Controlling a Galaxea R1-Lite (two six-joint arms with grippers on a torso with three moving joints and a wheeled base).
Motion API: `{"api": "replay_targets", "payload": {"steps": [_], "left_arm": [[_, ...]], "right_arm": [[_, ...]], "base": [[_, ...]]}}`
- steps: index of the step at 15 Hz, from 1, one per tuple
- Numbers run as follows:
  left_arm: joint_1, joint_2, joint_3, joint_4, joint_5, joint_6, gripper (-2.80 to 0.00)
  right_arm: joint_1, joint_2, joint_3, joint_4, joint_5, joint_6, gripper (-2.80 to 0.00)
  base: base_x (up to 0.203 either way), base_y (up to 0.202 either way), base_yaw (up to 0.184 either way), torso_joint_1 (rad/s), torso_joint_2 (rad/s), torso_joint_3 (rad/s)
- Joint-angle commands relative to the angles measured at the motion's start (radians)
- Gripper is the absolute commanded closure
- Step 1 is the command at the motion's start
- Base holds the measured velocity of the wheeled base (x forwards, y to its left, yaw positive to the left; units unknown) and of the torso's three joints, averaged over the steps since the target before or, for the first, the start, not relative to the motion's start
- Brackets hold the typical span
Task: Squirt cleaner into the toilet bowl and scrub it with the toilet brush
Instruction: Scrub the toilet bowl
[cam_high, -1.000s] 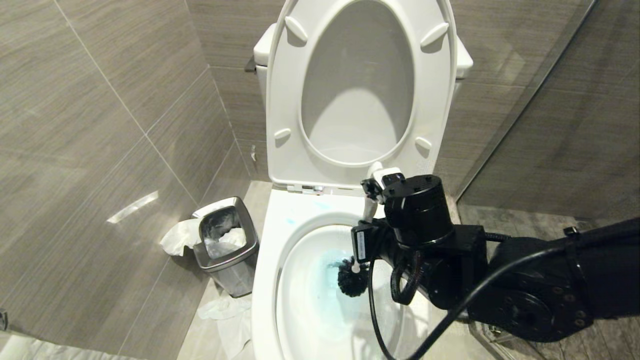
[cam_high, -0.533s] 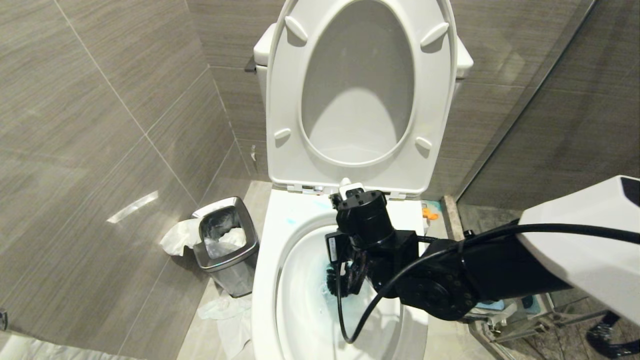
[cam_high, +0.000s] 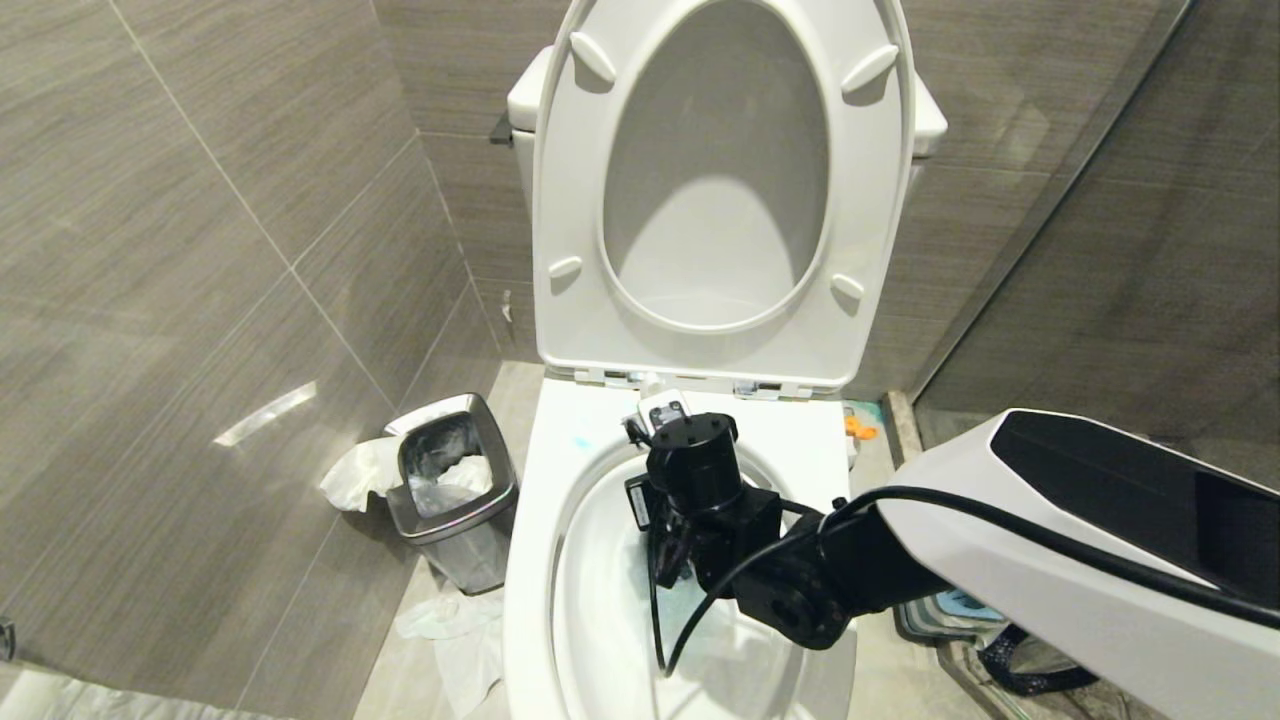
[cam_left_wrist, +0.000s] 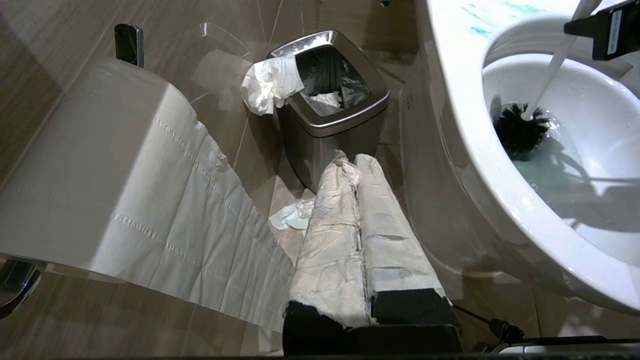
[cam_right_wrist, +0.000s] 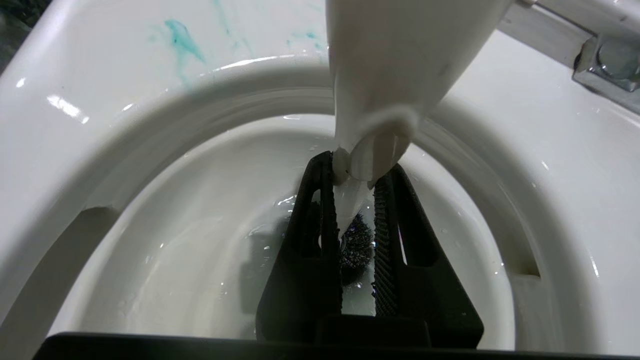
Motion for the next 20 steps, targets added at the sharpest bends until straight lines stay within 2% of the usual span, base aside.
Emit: {"api": "replay_targets", "payload": {"steps": [1, 8, 15, 20], "left_arm": [[0.000, 0.002, 0.003, 0.000, 0.000, 0.001, 0.00], [0.000, 0.002, 0.003, 0.000, 0.000, 0.000, 0.00], [0.000, 0.002, 0.003, 0.000, 0.000, 0.000, 0.00], [0.000, 0.002, 0.003, 0.000, 0.000, 0.000, 0.00]], "right_arm": [[0.000, -0.085, -0.005, 0.028, -0.002, -0.005, 0.00], [0.010, -0.336, -0.072, 0.221, 0.002, 0.006, 0.00], [0.012, -0.270, -0.073, 0.232, 0.002, 0.041, 0.00], [0.033, -0.339, -0.047, 0.289, 0.004, 0.060, 0.00]], "base": [[0.000, 0.000, 0.000, 0.000, 0.00, 0.000], [0.000, 0.000, 0.000, 0.000, 0.00, 0.000], [0.000, 0.000, 0.000, 0.000, 0.00, 0.000], [0.000, 0.000, 0.000, 0.000, 0.00, 0.000]]}}
